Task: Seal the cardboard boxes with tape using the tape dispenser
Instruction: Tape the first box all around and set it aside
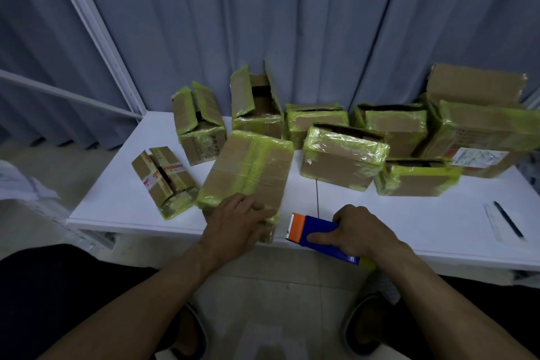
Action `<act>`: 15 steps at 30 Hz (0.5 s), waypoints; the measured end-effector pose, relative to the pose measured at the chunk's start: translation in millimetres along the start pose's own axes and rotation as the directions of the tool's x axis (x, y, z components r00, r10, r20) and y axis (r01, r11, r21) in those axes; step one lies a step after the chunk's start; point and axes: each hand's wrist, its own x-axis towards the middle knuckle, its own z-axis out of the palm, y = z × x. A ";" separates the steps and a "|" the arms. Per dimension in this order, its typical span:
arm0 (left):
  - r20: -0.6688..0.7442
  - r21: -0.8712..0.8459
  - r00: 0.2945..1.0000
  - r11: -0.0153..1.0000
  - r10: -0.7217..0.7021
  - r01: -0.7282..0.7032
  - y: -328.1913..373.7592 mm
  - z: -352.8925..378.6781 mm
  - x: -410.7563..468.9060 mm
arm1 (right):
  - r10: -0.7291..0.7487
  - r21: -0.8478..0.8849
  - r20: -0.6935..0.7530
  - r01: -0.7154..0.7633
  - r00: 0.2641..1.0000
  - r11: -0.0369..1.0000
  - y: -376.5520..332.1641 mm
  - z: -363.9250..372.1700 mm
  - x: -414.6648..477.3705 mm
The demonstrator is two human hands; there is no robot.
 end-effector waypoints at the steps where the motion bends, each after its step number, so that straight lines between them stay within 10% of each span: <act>1: -0.028 -0.008 1.000 1.000 -0.011 0.011 1.9 1.0 1.3 | -0.001 -0.007 0.000 0.001 1.000 1.000 -1.0 2.2 3.0; 15: -0.082 -0.134 0.994 0.989 -0.074 0.063 6.0 11.0 2.2 | -0.016 -0.109 -0.005 0.016 1.000 0.994 -27.6 12.1 22.9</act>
